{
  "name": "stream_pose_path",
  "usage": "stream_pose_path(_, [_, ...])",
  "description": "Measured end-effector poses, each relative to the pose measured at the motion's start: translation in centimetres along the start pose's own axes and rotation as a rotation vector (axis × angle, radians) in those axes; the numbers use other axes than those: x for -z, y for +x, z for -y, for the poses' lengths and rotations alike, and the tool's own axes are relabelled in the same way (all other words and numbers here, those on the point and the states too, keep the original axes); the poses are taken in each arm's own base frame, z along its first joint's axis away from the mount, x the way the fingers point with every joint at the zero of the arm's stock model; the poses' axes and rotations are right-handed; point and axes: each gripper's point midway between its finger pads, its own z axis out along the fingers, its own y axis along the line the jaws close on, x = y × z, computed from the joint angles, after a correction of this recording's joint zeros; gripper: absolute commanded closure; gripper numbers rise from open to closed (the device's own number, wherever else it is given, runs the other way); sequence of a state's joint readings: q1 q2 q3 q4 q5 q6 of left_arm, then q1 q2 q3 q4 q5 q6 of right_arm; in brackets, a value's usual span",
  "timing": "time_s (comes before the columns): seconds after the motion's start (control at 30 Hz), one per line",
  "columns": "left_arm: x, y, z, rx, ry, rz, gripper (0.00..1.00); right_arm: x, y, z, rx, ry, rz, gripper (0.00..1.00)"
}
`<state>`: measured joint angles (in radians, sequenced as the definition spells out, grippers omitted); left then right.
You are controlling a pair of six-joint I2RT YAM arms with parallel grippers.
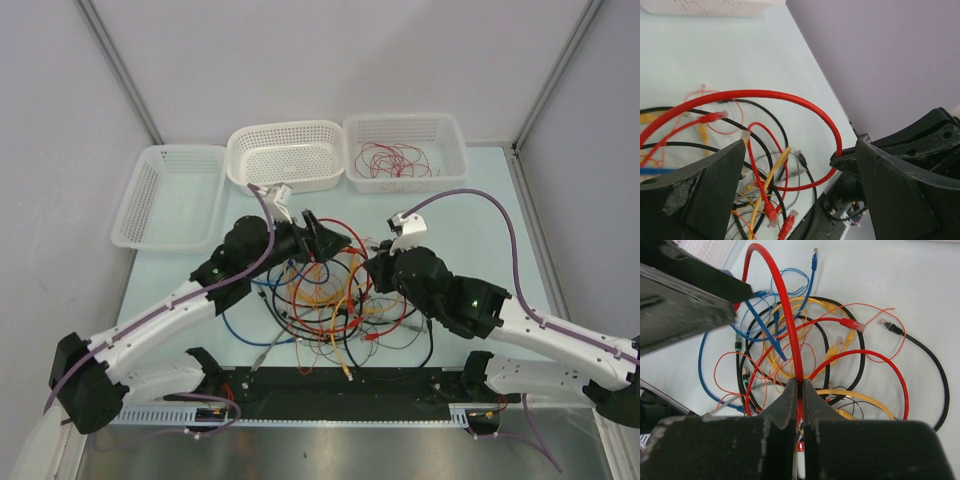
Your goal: Untangle the cables
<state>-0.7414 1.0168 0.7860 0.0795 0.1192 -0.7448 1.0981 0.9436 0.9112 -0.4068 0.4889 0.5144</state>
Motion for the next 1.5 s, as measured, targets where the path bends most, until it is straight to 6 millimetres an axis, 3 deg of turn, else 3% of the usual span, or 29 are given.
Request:
stream_pose_path(0.23, [-3.3, 3.0, 2.2, 0.010, 0.083, -0.122, 0.11, -0.1, 0.1, -0.1, 0.025, -0.003, -0.003, 1.00])
stream_pose_path(0.27, [-3.5, 3.1, 2.5, 0.010, 0.094, -0.128, 0.15, -0.1, 0.1, -0.1, 0.029, -0.003, -0.002, 1.00])
stream_pose_path(0.37, [-3.9, 3.1, 3.1, 0.016, 0.120, -0.132, 0.40, -0.1, 0.1, -0.1, 0.038, -0.005, 0.000, 1.00])
stream_pose_path(0.4, [-4.1, 3.1, 3.3, 0.018, 0.128, -0.131, 0.58, -0.1, 0.1, -0.1, 0.039, -0.005, 0.000, 0.95])
stream_pose_path(0.43, [-4.2, 3.0, 3.5, 0.020, 0.137, -0.132, 0.65, -0.1, 0.1, -0.1, 0.041, -0.004, -0.001, 0.81])
stream_pose_path(0.47, [-4.4, 2.9, 3.7, 0.028, 0.142, -0.134, 0.71, -0.2, 0.1, 0.0, 0.042, -0.002, 0.000, 0.49])
stream_pose_path(0.57, [-4.8, 2.3, 4.3, 0.011, 0.149, -0.131, 0.86, -0.2, -0.2, 0.2, 0.039, 0.011, 0.010, 0.19])
stream_pose_path(0.67, [-4.9, 1.1, 5.0, -0.013, 0.149, -0.123, 0.92, 0.1, -0.8, 0.5, 0.036, 0.026, 0.034, 0.02])
stream_pose_path(0.73, [-4.9, -0.3, 5.7, -0.032, 0.149, -0.106, 0.98, 0.9, -1.8, 1.1, 0.026, 0.040, 0.075, 0.00])
stream_pose_path(0.83, [-4.9, -4.2, 6.2, -0.050, 0.131, -0.047, 1.00, 2.7, -4.1, 2.2, -0.006, 0.054, 0.156, 0.00])
stream_pose_path(0.97, [-4.2, -10.2, 5.3, -0.063, 0.075, 0.068, 1.00, 6.3, -8.2, 4.0, -0.085, 0.074, 0.299, 0.02])
stream_pose_path(1.1, [-3.4, -14.0, 4.5, -0.064, 0.043, 0.149, 1.00, 8.5, -10.0, 5.2, -0.131, 0.080, 0.362, 0.03])
stream_pose_path(1.27, [-3.6, -14.5, 5.7, -0.033, 0.128, 0.152, 1.00, 6.8, -8.2, 4.6, -0.109, 0.082, 0.284, 0.03])
stream_pose_path(1.5, [-4.1, -11.9, 9.0, 0.078, 0.423, 0.052, 1.00, 4.5, -3.9, 4.5, -0.066, 0.080, 0.160, 0.04])
